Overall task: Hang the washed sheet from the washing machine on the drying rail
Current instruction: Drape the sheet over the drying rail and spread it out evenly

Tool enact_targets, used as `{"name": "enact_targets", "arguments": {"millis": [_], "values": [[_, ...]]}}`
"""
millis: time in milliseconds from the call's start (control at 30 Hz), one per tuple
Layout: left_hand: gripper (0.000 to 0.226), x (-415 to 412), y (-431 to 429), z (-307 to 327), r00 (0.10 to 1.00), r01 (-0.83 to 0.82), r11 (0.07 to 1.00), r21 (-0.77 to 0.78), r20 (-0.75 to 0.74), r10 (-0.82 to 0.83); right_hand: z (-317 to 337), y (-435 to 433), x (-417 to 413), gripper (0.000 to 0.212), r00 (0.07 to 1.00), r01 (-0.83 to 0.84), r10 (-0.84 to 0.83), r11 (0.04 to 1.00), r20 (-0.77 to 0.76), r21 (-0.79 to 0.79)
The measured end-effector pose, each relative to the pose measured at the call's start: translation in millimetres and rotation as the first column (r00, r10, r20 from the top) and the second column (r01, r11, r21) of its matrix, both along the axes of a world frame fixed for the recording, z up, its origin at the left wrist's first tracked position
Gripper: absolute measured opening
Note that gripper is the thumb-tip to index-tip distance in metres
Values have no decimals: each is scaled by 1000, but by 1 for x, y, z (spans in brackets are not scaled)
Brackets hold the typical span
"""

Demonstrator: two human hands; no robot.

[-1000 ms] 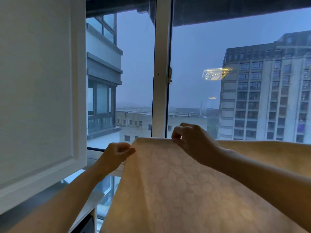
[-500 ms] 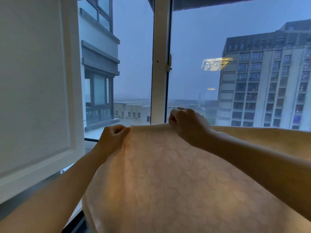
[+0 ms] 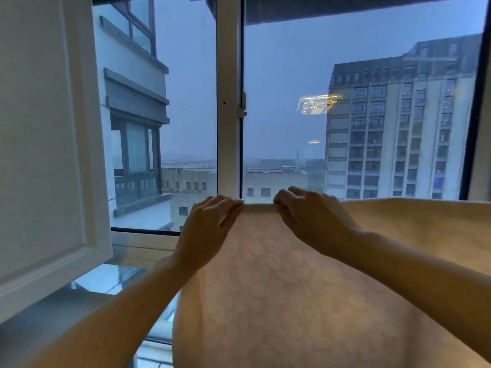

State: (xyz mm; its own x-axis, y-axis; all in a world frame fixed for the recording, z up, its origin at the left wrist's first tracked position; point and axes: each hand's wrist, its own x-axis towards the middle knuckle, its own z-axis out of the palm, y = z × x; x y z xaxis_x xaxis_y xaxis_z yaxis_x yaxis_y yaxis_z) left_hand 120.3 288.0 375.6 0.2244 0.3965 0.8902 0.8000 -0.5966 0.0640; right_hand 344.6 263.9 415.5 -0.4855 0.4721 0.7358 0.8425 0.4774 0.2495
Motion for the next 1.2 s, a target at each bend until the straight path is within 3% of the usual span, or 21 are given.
{"name": "enact_targets", "arguments": {"millis": [167,267,400,633,767,833,967,1067,1200], "values": [[38,-4,3,-2,1000,-24,1000,-1,-4,24,3,-9,46,29,992,126,-127,991,-13,-42],[43,-5,2,-7,997,-76,997,20,6,76,-2,-15,76,40,971,238,-237,970,-26,43],[41,-2,5,-6,992,-129,992,-3,1,129,-4,-27,103,53,884,436,-433,900,-176,-26],[44,-5,3,-5,982,-187,982,-15,-8,187,-9,-31,94,51,860,501,-500,865,-106,-18],[35,-27,8,-6,970,-237,968,-78,38,240,-10,-25,67,46,889,455,-454,890,-52,14],[28,-36,7,-7,976,-168,975,-145,118,185,-12,-21,47,34,901,434,-433,901,-33,12],[21,-39,0,-11,944,-94,990,-106,306,122,-19,-8,3,29,938,345,-345,939,-12,-7],[30,-41,-1,-19,908,-73,978,-197,393,146,-19,-1,-26,31,965,261,-261,965,19,-5],[54,-42,-19,-33,902,2,910,-415,393,177,-21,5,-61,36,996,75,-74,997,51,-20]]}}
